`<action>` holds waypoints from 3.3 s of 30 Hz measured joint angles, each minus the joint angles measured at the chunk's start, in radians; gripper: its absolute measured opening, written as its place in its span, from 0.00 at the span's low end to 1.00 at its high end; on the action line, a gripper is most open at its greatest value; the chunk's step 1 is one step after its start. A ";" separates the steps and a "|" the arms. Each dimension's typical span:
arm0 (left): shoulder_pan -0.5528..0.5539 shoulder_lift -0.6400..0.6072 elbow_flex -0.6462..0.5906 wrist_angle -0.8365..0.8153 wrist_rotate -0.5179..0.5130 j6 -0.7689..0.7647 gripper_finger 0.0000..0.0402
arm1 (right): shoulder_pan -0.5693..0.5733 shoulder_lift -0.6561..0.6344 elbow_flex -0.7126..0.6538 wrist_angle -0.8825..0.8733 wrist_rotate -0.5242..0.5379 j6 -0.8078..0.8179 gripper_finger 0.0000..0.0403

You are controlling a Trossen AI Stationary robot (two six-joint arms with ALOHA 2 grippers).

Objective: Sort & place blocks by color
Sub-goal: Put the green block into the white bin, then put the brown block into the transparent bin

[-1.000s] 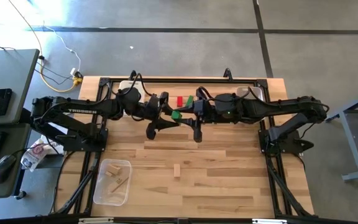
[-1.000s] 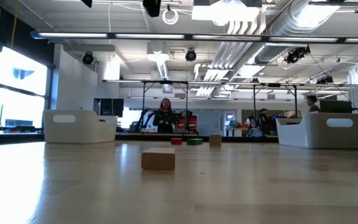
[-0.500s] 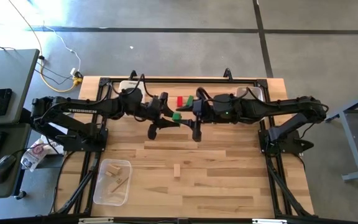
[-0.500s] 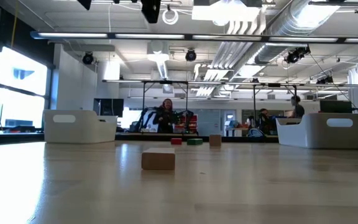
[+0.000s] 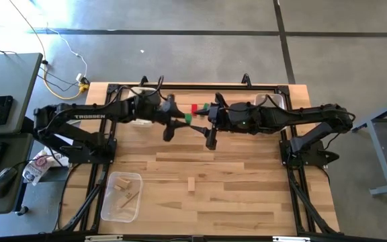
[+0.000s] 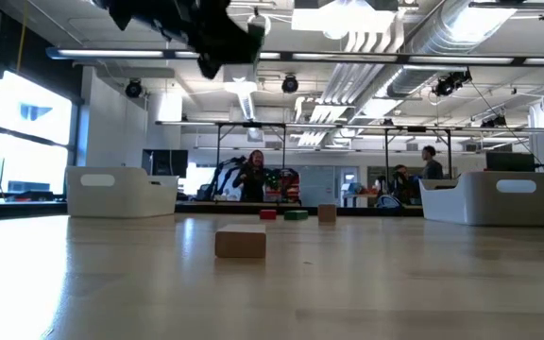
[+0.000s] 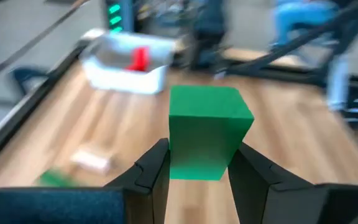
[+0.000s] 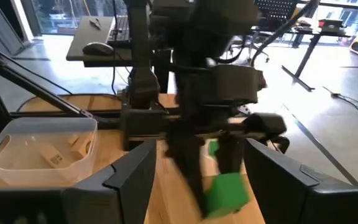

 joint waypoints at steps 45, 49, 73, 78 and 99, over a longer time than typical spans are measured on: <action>0.386 -0.001 -0.049 -0.767 -0.589 -0.269 0.28 | -0.141 0.000 0.000 -0.334 0.127 0.325 0.56; 0.389 -0.001 -0.068 -0.765 -0.580 -0.272 0.29 | -0.196 0.000 0.000 -0.371 0.088 0.372 0.56; 0.389 0.000 -0.071 -0.763 -0.493 -0.295 0.54 | -0.419 0.170 0.000 -0.459 -0.026 0.548 0.56; 0.386 0.000 -0.071 -0.755 -0.492 -0.295 0.54 | -0.433 0.224 -0.001 -0.516 0.023 0.643 0.56; 0.318 -0.007 -0.072 -0.632 -0.542 -0.146 0.54 | -0.436 0.465 -0.001 -0.562 -0.018 0.920 0.56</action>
